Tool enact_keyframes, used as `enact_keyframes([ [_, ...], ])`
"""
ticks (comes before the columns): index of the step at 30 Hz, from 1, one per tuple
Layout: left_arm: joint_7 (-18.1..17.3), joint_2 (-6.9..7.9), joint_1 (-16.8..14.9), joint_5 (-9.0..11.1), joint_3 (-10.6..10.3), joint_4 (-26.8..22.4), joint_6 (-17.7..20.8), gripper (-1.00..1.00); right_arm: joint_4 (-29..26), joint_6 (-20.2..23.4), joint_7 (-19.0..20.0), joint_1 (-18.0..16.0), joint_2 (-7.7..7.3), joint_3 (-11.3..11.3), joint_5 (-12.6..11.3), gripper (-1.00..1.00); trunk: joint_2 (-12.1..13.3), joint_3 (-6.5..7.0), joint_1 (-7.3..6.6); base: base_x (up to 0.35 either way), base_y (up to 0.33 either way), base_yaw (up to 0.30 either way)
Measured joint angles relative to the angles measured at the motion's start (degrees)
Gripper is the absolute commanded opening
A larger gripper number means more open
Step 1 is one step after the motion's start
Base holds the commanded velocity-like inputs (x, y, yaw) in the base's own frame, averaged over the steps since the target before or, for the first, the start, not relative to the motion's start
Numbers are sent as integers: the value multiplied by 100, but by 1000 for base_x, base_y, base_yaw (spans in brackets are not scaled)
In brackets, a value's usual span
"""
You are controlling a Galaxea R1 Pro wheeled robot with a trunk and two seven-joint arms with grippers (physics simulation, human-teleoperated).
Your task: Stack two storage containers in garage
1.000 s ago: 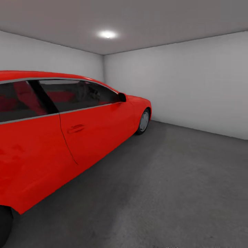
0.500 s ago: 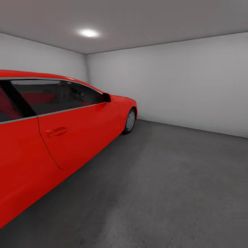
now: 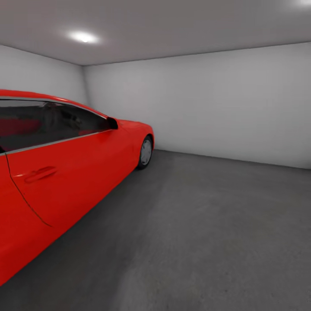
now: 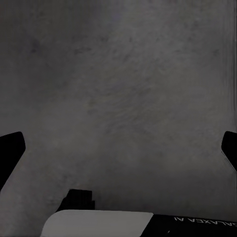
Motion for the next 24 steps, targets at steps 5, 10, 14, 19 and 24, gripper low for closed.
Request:
enact_keyframes([
  [5,-10,-38,0,0,-19,-4,-5,100,-2,0,0,0,1,0,0,100,0,0,3,62,0,-279],
  [10,-2,-46,0,12,-26,-7,-2,100,-3,0,0,0,1,1,0,100,160,71,-84,4,0,-279],
  [14,52,-43,0,13,-25,-8,11,100,-1,0,0,0,1,2,0,100,320,143,-172,0,0,-274],
  [19,146,-40,1,13,-25,-10,13,100,0,-1,0,-1,1,7,3,100,521,233,-282,1,0,-152],
  [24,152,-45,1,14,-25,-9,2,100,3,-1,0,-1,1,8,8,100,721,323,-394,146,0,-14],
])
